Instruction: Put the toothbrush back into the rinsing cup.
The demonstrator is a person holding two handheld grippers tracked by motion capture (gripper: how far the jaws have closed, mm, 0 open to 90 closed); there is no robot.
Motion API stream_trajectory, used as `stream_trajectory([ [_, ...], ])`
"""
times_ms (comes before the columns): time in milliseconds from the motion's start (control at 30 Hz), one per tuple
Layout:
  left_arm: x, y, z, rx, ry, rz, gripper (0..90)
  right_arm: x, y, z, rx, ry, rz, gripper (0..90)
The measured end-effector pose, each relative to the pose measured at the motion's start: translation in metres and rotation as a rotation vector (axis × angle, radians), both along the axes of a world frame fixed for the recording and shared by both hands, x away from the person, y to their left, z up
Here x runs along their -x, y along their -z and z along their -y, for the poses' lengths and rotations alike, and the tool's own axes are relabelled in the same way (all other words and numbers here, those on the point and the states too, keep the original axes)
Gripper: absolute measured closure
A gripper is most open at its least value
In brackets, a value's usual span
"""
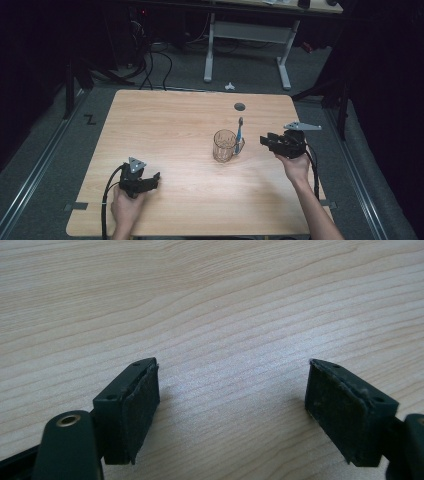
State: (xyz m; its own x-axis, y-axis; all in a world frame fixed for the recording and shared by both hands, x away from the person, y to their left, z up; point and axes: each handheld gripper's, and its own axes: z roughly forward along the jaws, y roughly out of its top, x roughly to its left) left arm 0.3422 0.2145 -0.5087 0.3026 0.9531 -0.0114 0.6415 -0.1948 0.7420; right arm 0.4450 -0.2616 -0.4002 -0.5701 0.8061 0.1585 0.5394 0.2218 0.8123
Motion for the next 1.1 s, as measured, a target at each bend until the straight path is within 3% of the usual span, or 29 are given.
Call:
stream_trajectory([
  [600, 0.0, 0.0, 0.0, 0.0, 0.0, 0.0, 22.3, 0.006, 0.017, 0.017, -0.017, 0.042, -0.029, 57.5],
  [833, 0.0, 0.0, 0.0, 0.0, -0.001, 0.0, 22.3, 0.007, 0.019, 0.015, 0.003, 0.042, -0.027, 58.1],
  [1100, 0.0, 0.0, 0.0, 0.0, -0.001, 0.0, 22.4, 0.009, 0.033, 0.021, -0.005, 0.062, -0.047, 58.4],
])
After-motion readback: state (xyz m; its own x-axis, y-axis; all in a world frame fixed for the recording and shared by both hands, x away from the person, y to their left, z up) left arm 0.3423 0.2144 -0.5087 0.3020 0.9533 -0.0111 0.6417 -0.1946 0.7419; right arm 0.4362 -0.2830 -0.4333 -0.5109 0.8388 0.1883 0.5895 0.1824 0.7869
